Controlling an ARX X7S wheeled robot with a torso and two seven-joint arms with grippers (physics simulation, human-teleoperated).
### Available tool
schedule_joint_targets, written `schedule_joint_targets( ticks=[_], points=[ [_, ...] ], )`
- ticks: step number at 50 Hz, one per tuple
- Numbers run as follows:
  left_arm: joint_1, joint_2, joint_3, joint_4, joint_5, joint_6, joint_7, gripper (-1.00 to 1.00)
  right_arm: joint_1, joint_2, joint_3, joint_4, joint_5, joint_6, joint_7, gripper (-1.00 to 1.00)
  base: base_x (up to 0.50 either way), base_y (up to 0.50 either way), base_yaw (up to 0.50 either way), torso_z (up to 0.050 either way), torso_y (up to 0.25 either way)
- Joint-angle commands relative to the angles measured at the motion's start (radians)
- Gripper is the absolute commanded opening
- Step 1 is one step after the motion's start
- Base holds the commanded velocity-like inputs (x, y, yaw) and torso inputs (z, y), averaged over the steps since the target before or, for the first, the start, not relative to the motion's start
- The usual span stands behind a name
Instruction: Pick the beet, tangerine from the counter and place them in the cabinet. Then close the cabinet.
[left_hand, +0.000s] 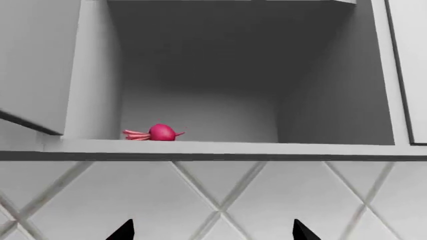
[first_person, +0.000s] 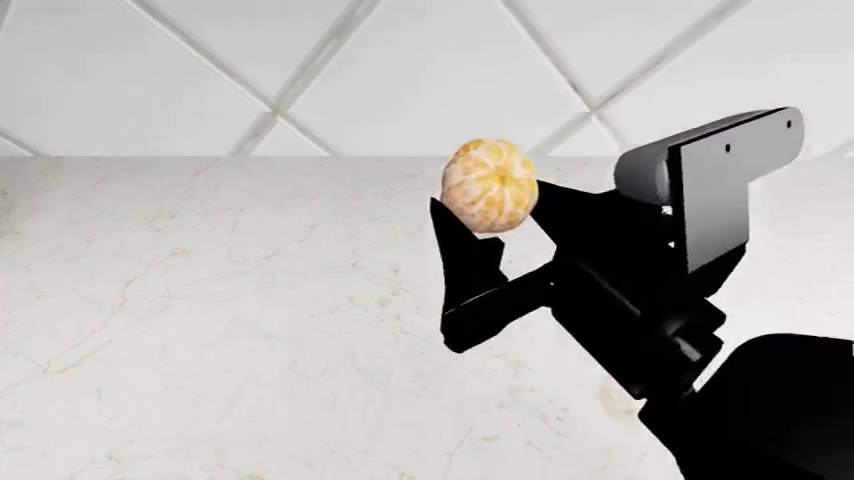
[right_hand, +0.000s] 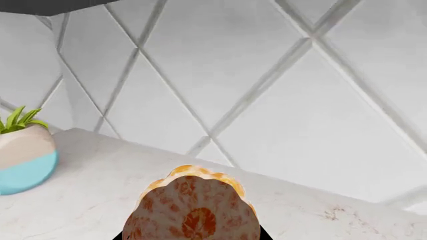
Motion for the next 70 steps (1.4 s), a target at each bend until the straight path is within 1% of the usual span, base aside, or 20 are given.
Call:
schedule_joint_targets(
  ticks=[1,5,11,15,18,22,30,40,44,46,48,50,52,53,61,70],
  points=[
    [0.200,-0.117,-0.077,0.087,0.033,0.025,0.074,1.00,0.357,-0.088,-0.029,0.052,0.079,0.018,0.148,-1.00,0.00,0.00,0.00,0.000,0.000],
    [0.210,-0.132,-0.080,0.092,0.028,0.025,0.068,1.00,0.555,-0.137,-0.052,0.125,0.114,0.036,0.162,-1.00,0.00,0.00,0.00,0.000,0.000],
    [0.233,-0.143,-0.084,0.089,0.030,0.027,0.070,1.00,0.803,-0.209,-0.093,0.277,0.068,0.083,0.086,-1.00,0.00,0.00,0.00,0.000,0.000],
    [0.238,-0.143,-0.086,0.092,0.022,0.036,0.071,1.00,0.979,-0.249,-0.119,0.390,0.015,0.118,0.002,-1.00,0.00,0.00,0.00,0.000,0.000],
    [0.233,-0.140,-0.086,0.093,0.017,0.038,0.072,1.00,1.111,-0.276,-0.144,0.493,-0.070,0.133,-0.099,-1.00,0.00,0.00,0.00,0.000,0.000],
    [0.247,-0.146,-0.098,0.094,0.020,0.043,0.079,1.00,1.208,-0.297,-0.174,0.585,-0.165,0.127,-0.201,-1.00,0.00,0.00,0.00,0.000,0.000],
    [0.272,-0.145,-0.114,0.100,0.024,0.056,0.088,1.00,1.348,-0.289,-0.254,0.772,-0.364,0.097,-0.362,-1.00,0.00,0.00,0.00,0.000,0.000],
    [0.291,-0.139,-0.124,0.104,0.028,0.066,0.090,1.00,1.423,-0.332,-0.298,0.939,-0.470,0.048,-0.483,-1.00,0.00,0.00,0.00,0.000,0.000],
    [0.309,-0.139,-0.134,0.101,0.039,0.068,0.100,1.00,1.449,-0.368,-0.343,1.080,-0.569,-0.008,-0.589,-1.00,0.00,0.00,0.00,0.000,0.000],
    [0.316,-0.139,-0.139,0.093,0.046,0.066,0.108,1.00,1.456,-0.403,-0.343,1.183,-0.665,-0.039,-0.665,-1.00,0.00,0.00,0.00,0.000,0.000],
    [0.321,-0.134,-0.139,0.085,0.056,0.062,0.116,1.00,1.457,-0.451,-0.309,1.289,-0.801,-0.062,-0.756,-1.00,0.00,0.00,0.00,0.000,0.000],
    [0.326,-0.128,-0.136,0.077,0.069,0.055,0.124,1.00,1.457,-0.510,-0.229,1.398,-0.982,-0.083,-0.860,-1.00,0.00,0.00,0.00,0.000,0.000],
    [0.328,-0.118,-0.130,0.066,0.084,0.048,0.133,1.00,1.457,-0.578,-0.105,1.501,-1.207,-0.111,-0.976,-1.00,0.00,0.00,0.00,0.000,0.000],
    [0.328,-0.112,-0.126,0.061,0.091,0.045,0.137,1.00,1.458,-0.598,-0.061,1.539,-1.284,-0.129,-1.013,-1.00,0.00,0.00,0.00,0.000,0.000],
    [0.352,-0.093,-0.125,0.033,0.135,0.034,0.169,1.00,1.458,-0.599,-0.096,1.731,-1.330,-0.285,-1.030,-1.00,0.00,0.00,0.00,0.000,0.000],
    [0.406,-0.103,-0.146,0.025,0.169,0.034,0.194,1.00,1.458,-0.599,-0.111,1.896,-1.360,-0.380,-0.993,-1.00,0.00,0.00,0.00,0.000,0.000]
  ],
)
